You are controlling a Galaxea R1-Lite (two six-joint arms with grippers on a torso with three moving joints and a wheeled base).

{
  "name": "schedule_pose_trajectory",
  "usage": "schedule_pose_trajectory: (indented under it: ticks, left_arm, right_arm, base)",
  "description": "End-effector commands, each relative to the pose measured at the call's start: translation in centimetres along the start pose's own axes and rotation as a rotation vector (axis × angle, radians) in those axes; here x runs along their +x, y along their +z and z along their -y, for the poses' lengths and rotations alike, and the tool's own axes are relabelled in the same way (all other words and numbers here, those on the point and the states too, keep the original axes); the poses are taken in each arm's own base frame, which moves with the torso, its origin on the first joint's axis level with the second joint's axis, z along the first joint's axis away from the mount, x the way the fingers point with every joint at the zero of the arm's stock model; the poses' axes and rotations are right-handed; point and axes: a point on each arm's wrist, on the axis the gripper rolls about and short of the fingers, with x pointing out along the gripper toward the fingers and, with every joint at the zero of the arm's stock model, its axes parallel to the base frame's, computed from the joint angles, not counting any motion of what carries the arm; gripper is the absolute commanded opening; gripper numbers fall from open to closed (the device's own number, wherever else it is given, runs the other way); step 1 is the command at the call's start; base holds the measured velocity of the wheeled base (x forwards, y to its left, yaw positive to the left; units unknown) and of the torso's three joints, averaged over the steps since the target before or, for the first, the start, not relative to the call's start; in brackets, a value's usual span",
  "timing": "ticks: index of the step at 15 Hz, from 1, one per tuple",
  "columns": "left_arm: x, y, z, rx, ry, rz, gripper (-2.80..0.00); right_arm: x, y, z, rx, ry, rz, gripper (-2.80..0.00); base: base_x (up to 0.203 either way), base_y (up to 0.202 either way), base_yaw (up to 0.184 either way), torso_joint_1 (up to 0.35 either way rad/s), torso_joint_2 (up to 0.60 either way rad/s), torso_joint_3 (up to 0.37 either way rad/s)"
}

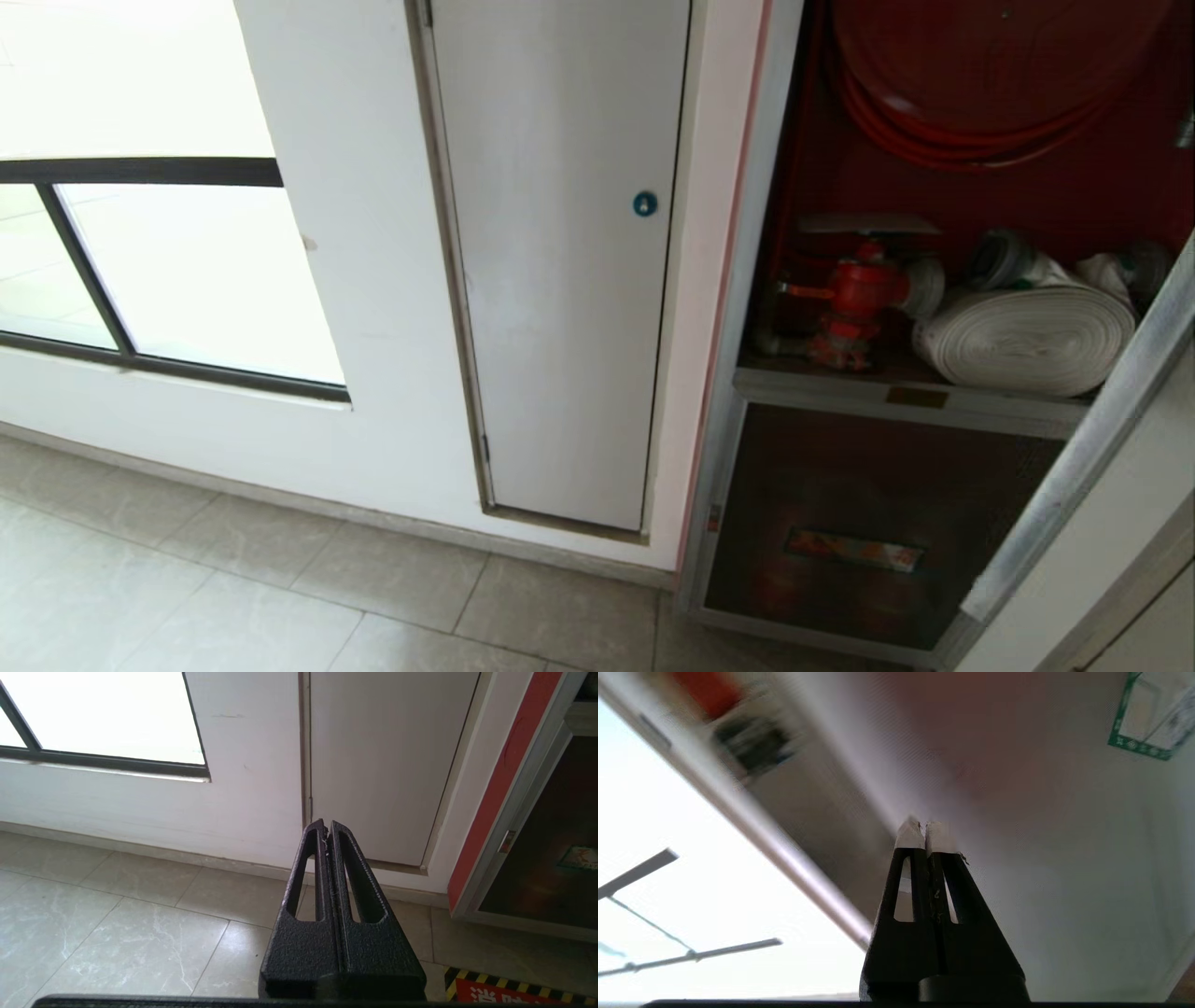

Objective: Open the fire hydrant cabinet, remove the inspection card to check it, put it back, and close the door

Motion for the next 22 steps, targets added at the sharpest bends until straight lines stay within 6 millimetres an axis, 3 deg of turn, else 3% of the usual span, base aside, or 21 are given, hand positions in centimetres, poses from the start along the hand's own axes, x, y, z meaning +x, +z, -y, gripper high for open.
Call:
schedule_pose_trajectory:
  ticks: [1,5,9,13,17,22]
  left_arm:
    - [0.1,-0.2,0.0,0.000,0.000,-0.008,-2.80]
    - [0.1,-0.2,0.0,0.000,0.000,-0.008,-2.80]
    - [0.1,-0.2,0.0,0.000,0.000,-0.008,-2.80]
    - [0.1,-0.2,0.0,0.000,0.000,-0.008,-2.80]
    - [0.1,-0.2,0.0,0.000,0.000,-0.008,-2.80]
    - [0.1,-0.2,0.0,0.000,0.000,-0.008,-2.80]
  right_arm:
    - [4.9,-0.8,0.8,0.031,0.015,-0.098,-2.80]
    - [12.3,-2.3,0.3,0.047,0.079,-0.191,-2.80]
    - [20.3,-4.7,1.0,0.056,0.104,-0.241,-2.80]
    - [25.9,-6.6,1.7,0.050,0.126,-0.235,-2.80]
    - [28.4,-7.4,2.3,-0.014,0.145,-0.212,-2.80]
    - [26.7,-6.1,1.1,-0.050,0.137,-0.240,-2.80]
  base:
    - [0.000,0.000,0.000,0.000,0.00,0.000]
    - [0.000,0.000,0.000,0.000,0.00,0.000]
    - [0.000,0.000,0.000,0.000,0.00,0.000]
    - [0.000,0.000,0.000,0.000,0.00,0.000]
    - [0.000,0.000,0.000,0.000,0.00,0.000]
    - [0.000,0.000,0.000,0.000,0.00,0.000]
